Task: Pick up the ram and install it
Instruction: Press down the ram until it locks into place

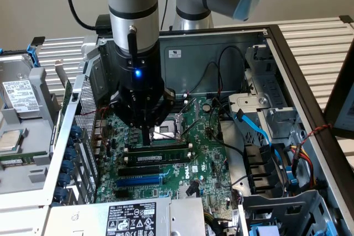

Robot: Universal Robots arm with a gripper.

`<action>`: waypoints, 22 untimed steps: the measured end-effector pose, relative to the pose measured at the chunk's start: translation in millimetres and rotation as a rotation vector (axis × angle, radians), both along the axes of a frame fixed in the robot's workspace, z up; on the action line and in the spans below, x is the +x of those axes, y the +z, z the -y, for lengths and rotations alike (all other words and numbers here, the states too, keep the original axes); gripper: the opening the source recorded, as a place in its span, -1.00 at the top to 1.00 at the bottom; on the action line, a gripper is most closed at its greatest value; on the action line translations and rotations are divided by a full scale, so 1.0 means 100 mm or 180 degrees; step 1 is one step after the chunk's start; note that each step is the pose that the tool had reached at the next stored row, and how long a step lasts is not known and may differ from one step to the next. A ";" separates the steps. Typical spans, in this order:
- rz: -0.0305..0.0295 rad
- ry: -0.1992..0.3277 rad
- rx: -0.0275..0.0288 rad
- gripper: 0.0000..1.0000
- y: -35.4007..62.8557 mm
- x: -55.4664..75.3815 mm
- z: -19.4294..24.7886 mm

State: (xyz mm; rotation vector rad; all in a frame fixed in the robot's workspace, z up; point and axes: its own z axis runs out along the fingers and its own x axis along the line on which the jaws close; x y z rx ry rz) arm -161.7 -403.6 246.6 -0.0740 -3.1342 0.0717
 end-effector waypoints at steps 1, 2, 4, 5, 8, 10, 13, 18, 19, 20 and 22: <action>0.0000 -0.0001 0.0000 0.79 -0.001 -0.03 0.000; 0.0001 -0.0001 0.0000 0.79 -0.002 -0.06 0.000; 0.0015 -0.0002 -0.0002 0.79 -0.012 -0.10 0.000; 0.0033 -0.0004 -0.0005 0.79 -0.018 -0.11 0.000; 0.0088 -0.0016 -0.0012 0.79 -0.039 -0.13 -0.001; 0.0093 -0.0027 -0.0016 0.79 -0.047 -0.16 0.000; 0.0094 -0.0042 -0.0032 0.79 -0.062 -0.19 0.000; 0.0125 -0.0062 -0.0083 0.79 -0.095 -0.20 0.000; 0.0127 -0.0066 -0.0090 0.79 -0.102 -0.20 0.000; 0.0128 -0.0070 -0.0094 0.79 -0.108 -0.20 0.000; 0.0127 -0.0075 -0.0097 0.79 -0.118 -0.20 0.000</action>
